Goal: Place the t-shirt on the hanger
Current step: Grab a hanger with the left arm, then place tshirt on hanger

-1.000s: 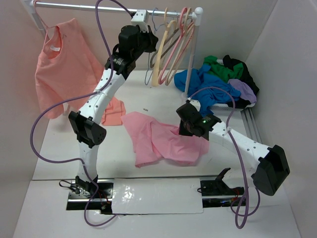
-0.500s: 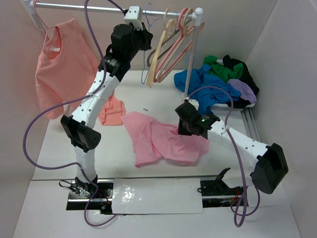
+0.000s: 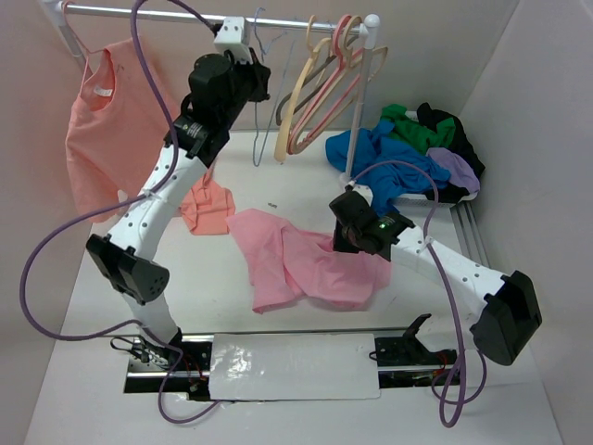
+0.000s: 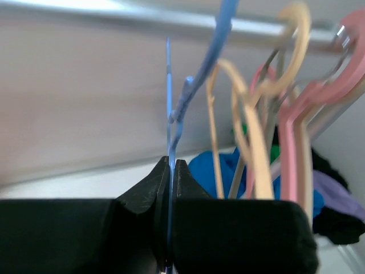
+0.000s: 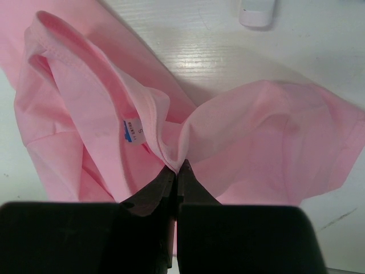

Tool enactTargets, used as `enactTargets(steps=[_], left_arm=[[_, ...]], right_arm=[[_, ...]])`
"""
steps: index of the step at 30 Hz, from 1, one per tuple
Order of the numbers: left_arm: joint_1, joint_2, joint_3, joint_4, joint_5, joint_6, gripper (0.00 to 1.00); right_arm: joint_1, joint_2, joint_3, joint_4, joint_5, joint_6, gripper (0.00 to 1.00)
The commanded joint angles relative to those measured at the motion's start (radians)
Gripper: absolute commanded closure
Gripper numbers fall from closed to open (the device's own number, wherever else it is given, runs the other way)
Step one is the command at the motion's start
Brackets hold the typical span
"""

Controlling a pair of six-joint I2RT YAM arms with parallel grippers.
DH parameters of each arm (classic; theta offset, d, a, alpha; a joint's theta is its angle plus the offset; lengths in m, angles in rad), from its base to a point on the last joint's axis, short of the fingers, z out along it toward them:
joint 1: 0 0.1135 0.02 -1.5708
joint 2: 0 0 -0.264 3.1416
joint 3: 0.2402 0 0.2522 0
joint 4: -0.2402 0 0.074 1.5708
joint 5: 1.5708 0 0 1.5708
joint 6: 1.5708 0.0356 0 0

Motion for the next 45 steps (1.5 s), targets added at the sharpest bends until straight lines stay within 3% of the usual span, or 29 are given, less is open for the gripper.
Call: enactTargets(steps=[1, 6, 8, 15, 19, 23, 26, 28, 35, 40, 45], left_arm=[[-0.019, -0.147, -0.117, 0.042, -0.076, 0.051, 1.0], [-0.062, -0.395, -0.424, -0.009, -0.234, 0.072, 1.0], [-0.099, -0.561, -0.538, -0.048, -0.247, 0.036, 1.0], [-0.271, -0.983, -1.061, -0.353, -0.103, -0.222, 1.0], [-0.271, -1.159, -1.253, -0.394, 0.133, -0.326, 1.0], [-0.271, -1.216, -1.289, -0.394, 0.305, -0.29, 1.0], [-0.271, -1.216, -1.265, -0.35, 0.437, -0.167, 1.0], [-0.271, -1.216, -1.225, -0.349, 0.453, -0.121, 1.0], [-0.271, -1.105, -1.142, -0.36, 0.69, 0.011, 1.0], [-0.271, -1.094, -1.131, -0.293, 0.701, 0.029, 1.0], [-0.271, -0.985, -1.071, -0.282, 0.677, 0.103, 1.0]], right_arm=[[0.01, -0.034, 0.004, 0.023, 0.004, -0.003, 1.0], [0.019, -0.034, 0.004, 0.023, 0.033, -0.023, 1.0], [0.019, -0.046, -0.022, 0.046, 0.033, -0.023, 1.0], [0.019, -0.091, -0.065, 0.057, 0.033, -0.033, 1.0], [0.019, -0.126, -0.092, 0.031, 0.033, -0.033, 1.0], [0.019, -0.151, -0.101, 0.002, 0.001, -0.045, 1.0], [0.019, -0.184, -0.11, 0.002, -0.043, -0.068, 1.0], [0.019, -0.21, -0.119, 0.002, -0.063, -0.077, 1.0], [0.028, -0.238, -0.11, -0.08, -0.045, -0.077, 1.0], [0.037, -0.279, -0.11, -0.1, -0.054, -0.077, 1.0], [0.048, -0.289, -0.11, -0.1, -0.065, -0.077, 1.0]])
